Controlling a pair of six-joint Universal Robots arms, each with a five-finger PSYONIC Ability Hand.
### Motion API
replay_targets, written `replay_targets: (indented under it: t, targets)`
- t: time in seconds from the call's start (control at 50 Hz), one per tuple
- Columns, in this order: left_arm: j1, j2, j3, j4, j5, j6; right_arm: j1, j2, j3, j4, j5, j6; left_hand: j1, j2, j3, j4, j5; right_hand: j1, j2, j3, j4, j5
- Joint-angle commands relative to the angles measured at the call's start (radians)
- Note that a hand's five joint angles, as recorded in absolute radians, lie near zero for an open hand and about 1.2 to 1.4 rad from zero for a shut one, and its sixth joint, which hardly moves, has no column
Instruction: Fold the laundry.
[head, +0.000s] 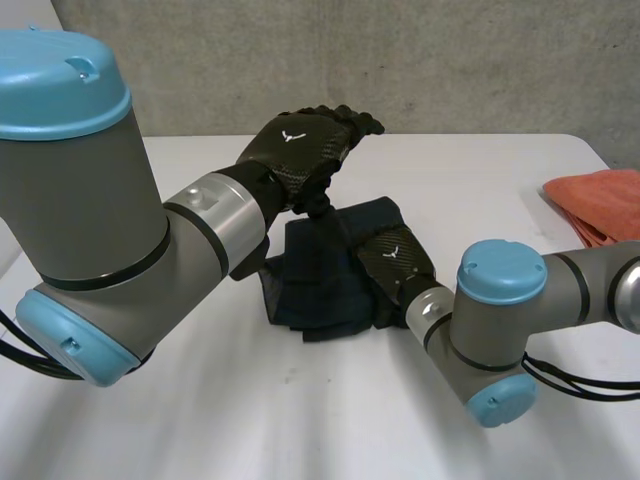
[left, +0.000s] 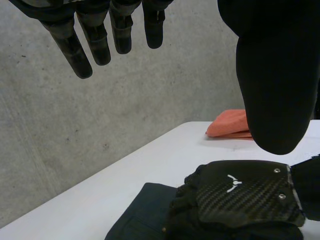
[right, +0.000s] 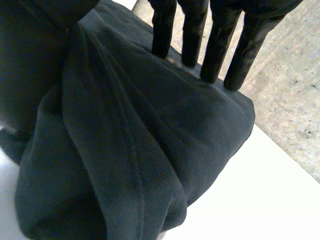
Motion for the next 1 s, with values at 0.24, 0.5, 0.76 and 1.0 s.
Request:
replay_targets:
  t: [0.24, 0.5, 0.76, 1.0]
  targets:
    - [0.005, 0.002, -0.015, 0.001, -0.001, 0.0, -0.046, 0.02, -0.112, 0.083, -0.006, -0.065, -0.015, -0.03, -0.036, -0.028, -0.046, 1.111, 1.067, 1.068, 1.066, 1.075]
    - [0.004, 0.002, -0.018, 0.004, -0.001, 0.0, -0.403, -0.007, -0.147, 0.129, -0.204, -0.3, -0.015, -0.03, -0.036, -0.028, -0.046, 1.111, 1.067, 1.068, 1.066, 1.075]
    - [0.004, 0.0, -0.023, 0.009, -0.006, 0.0, -0.605, 0.074, -0.547, 0.125, -0.376, -0.218, -0.015, -0.03, -0.036, -0.028, -0.046, 1.111, 1.067, 1.068, 1.066, 1.075]
    - [0.011, -0.002, -0.033, 0.01, -0.007, -0.002, -0.818, 0.283, -0.925, 0.134, -0.456, 0.089, -0.015, -0.03, -0.036, -0.028, -0.046, 1.111, 1.067, 1.068, 1.066, 1.075]
